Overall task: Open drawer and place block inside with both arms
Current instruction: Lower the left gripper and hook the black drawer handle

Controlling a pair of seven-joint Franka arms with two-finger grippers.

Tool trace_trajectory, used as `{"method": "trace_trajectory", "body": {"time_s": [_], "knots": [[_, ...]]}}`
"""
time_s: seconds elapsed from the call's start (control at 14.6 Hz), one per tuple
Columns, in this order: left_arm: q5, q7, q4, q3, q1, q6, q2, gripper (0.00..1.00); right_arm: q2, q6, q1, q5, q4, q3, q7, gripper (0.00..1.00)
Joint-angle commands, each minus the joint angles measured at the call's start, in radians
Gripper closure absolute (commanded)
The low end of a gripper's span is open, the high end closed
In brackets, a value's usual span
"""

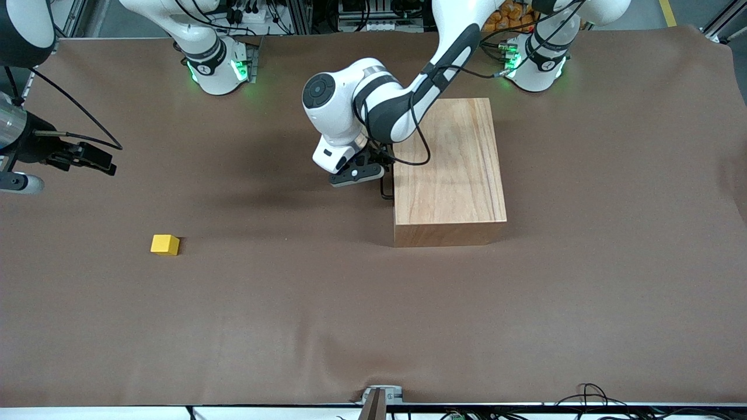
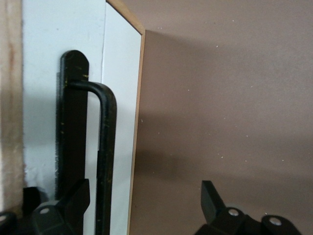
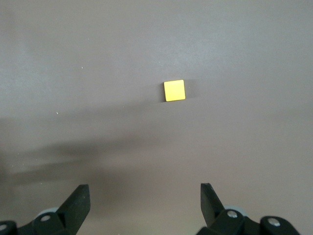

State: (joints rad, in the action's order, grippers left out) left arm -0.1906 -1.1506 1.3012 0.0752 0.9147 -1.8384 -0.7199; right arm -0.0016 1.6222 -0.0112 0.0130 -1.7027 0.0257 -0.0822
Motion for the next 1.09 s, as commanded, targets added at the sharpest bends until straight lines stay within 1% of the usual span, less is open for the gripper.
{"method": "trace_trajectory", "body": {"time_s": [0.0, 0.34, 0.82, 1.02], "knots": [[-0.024, 0.017, -0.023, -0.002, 0.001, -0.024, -0.021, 0.00, -0.011, 0.015, -0.016, 0.008, -0.020, -0.006, 0.016, 0.00], [-0.017, -0.001, -0.023, 0.000, 0.004, -0.128, -0.042, 0.00, -0.011, 0.039, -0.015, 0.001, -0.026, -0.006, 0.018, 0.00], [-0.009, -0.029, -0.030, 0.012, 0.009, -0.200, -0.042, 0.00, -0.011, 0.044, -0.026, 0.001, -0.041, -0.007, 0.022, 0.00], [-0.009, -0.034, -0.030, 0.012, 0.030, -0.209, -0.044, 0.00, -0.009, 0.053, -0.027, 0.001, -0.043, -0.007, 0.024, 0.00]]}}
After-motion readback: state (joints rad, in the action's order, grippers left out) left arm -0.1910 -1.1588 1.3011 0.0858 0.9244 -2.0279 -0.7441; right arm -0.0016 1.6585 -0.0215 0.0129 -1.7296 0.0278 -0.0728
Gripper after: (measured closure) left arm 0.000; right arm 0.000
